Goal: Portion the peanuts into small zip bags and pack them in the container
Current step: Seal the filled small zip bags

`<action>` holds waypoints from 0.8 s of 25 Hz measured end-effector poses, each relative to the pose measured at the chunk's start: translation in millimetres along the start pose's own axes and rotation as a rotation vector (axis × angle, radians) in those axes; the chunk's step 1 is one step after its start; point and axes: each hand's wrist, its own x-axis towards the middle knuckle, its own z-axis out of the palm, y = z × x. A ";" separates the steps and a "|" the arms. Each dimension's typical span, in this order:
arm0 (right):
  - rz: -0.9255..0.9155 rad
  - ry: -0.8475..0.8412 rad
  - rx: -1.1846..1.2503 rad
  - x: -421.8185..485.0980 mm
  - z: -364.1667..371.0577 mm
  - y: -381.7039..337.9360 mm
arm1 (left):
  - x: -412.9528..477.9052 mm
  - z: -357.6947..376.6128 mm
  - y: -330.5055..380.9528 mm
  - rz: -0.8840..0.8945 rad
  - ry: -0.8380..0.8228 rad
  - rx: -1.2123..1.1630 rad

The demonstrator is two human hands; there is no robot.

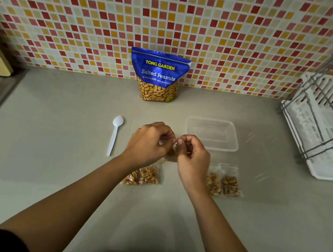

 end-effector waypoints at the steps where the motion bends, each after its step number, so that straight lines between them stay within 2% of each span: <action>1: 0.000 0.027 0.001 -0.5 -0.1 -0.6 | 0.0 -0.1 2.0 0.004 0.012 -0.003; 5: -0.046 0.087 -0.030 2.3 -7.1 -1.2 | 1.1 -4.7 -2.9 0.020 0.030 0.038; 11: -0.052 0.067 -0.062 2.7 -15.9 3.7 | -3.6 -5.3 -12.3 0.010 -0.006 0.097; 13: -0.004 0.032 -0.031 1.9 -15.7 6.9 | -5.6 -3.4 -15.5 0.006 -0.006 0.066; 15: 0.138 -0.059 0.103 8.1 -12.8 15.7 | -10.6 -1.7 -21.9 -0.120 -0.059 -0.227; 17: 0.308 -0.116 0.271 14.6 -7.9 28.3 | -21.7 6.3 -25.9 -0.350 -0.221 -0.623; 18: 0.377 -0.128 0.322 16.2 -5.8 35.4 | -30.4 14.9 -28.0 -0.437 -0.273 -0.727; 20: 0.474 -0.146 0.367 16.3 -1.5 48.5 | -47.8 33.6 -31.9 -0.558 -0.271 -0.773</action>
